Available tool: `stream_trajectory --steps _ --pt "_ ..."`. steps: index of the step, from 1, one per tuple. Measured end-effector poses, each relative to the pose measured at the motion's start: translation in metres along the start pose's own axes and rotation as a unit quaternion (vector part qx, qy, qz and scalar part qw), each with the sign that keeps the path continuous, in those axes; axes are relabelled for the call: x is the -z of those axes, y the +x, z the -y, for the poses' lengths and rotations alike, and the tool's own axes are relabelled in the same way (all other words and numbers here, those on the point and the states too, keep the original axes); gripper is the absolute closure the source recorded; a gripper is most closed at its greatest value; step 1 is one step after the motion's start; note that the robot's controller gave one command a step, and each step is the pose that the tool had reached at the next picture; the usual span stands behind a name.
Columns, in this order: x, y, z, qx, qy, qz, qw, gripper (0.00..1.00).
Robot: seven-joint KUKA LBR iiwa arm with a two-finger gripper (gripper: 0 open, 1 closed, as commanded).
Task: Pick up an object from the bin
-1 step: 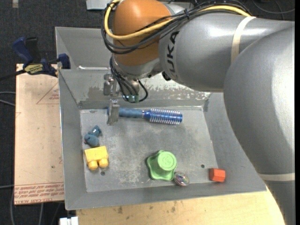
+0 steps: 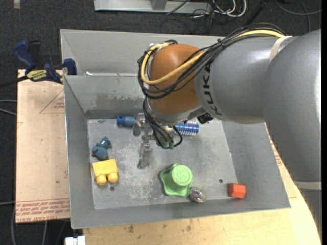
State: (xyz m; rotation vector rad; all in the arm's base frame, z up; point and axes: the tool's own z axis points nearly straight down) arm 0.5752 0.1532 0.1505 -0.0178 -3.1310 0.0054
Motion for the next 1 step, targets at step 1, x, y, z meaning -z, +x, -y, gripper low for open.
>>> stream_trajectory --steps 1 --pt "-0.0099 -0.0273 0.1052 0.042 0.0 0.0064 0.9991 0.0"
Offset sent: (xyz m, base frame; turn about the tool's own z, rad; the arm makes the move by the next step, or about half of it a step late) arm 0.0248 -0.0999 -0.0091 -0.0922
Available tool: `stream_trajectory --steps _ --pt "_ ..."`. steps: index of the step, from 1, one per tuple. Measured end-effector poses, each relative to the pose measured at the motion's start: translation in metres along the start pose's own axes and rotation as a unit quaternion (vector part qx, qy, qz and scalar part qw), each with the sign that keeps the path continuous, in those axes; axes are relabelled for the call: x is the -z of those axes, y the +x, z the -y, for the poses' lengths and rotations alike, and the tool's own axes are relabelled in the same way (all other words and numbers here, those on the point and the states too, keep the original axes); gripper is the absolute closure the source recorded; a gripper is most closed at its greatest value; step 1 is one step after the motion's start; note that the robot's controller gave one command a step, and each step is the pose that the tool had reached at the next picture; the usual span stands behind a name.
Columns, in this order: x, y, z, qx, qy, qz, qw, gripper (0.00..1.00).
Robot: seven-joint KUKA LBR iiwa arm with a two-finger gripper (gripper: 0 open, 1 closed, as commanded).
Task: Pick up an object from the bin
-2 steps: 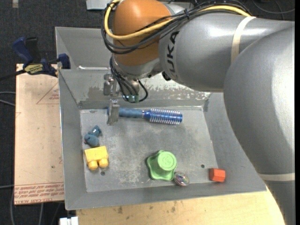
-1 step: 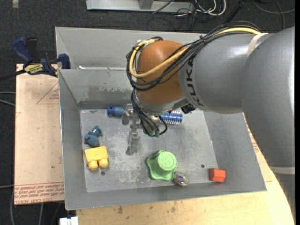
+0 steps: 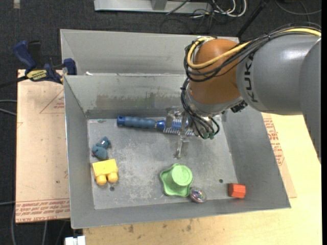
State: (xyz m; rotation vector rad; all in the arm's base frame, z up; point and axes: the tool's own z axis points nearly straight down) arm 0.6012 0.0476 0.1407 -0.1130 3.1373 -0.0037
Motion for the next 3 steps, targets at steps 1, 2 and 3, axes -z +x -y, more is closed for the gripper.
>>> stream_trajectory --steps 1,2,3 --pt "-0.07 -0.046 -0.015 -0.045 -0.003 0.0045 0.999 0.0" --pt "-0.067 -0.047 -0.014 -0.046 -0.003 0.0055 0.9989 1.0" --pt "0.032 -0.016 -0.032 -0.044 -0.003 0.0041 0.999 1.0"
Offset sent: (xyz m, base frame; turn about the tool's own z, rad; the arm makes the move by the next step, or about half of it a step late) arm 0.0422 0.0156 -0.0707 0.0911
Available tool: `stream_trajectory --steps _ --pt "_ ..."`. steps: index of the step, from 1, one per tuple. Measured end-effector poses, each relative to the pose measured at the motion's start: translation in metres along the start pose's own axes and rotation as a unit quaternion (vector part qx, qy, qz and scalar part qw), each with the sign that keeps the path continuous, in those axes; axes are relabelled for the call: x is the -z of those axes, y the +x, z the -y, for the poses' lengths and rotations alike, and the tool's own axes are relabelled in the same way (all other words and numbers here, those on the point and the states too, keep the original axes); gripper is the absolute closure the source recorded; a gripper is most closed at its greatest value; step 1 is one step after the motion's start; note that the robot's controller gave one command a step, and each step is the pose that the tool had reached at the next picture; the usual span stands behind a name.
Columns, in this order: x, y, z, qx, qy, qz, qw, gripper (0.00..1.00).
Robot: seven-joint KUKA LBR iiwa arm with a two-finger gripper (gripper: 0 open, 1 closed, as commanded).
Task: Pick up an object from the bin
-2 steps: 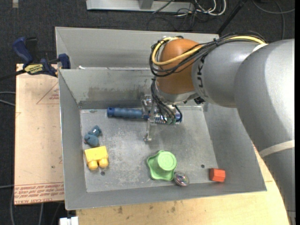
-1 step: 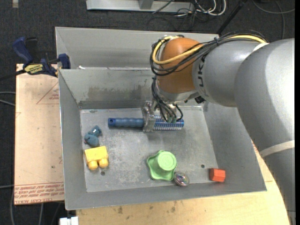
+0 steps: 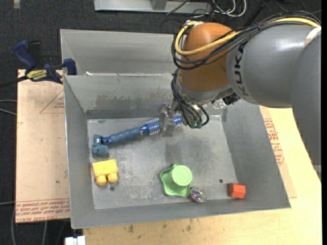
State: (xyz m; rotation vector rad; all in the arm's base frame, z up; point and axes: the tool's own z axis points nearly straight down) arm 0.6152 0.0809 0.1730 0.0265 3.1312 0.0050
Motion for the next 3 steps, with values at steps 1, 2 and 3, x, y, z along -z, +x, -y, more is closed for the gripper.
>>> stream_trajectory --steps 1,2,3 --pt "0.016 0.035 -0.034 -0.019 0.0 -0.0048 0.9998 1.0" --pt "0.015 0.034 -0.032 -0.021 0.001 -0.0045 0.9998 0.0" --pt "-0.048 -0.029 -0.059 0.093 0.0 -0.0047 0.9957 0.0"
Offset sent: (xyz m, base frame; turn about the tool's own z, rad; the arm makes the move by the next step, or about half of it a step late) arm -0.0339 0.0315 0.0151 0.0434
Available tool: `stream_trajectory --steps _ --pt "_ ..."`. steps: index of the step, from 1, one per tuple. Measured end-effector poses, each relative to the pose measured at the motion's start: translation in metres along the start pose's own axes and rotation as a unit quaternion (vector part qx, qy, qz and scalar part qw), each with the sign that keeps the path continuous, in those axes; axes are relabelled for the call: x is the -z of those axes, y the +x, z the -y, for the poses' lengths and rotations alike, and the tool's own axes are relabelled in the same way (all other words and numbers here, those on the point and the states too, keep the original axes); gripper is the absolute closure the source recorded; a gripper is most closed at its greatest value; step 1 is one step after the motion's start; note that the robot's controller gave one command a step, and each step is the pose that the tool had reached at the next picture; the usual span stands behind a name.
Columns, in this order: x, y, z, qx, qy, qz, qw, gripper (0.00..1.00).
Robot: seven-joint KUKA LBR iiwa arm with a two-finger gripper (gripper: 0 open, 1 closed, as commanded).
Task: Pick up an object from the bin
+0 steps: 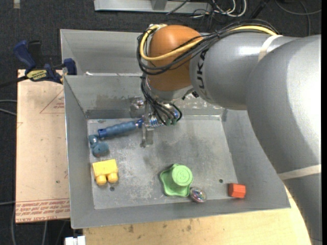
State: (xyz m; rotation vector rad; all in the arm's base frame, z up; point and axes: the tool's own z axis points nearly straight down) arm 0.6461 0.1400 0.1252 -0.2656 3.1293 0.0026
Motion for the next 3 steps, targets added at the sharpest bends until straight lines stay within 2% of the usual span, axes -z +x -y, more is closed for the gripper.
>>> stream_trajectory --steps 1,2,3 --pt "-0.056 -0.005 0.0 0.011 0.0 0.0019 0.9999 0.0" --pt "-0.055 -0.005 0.0 0.011 0.0 0.001 0.9999 1.0" --pt "0.095 0.008 -0.009 -0.001 0.0 0.0047 1.0 1.0"
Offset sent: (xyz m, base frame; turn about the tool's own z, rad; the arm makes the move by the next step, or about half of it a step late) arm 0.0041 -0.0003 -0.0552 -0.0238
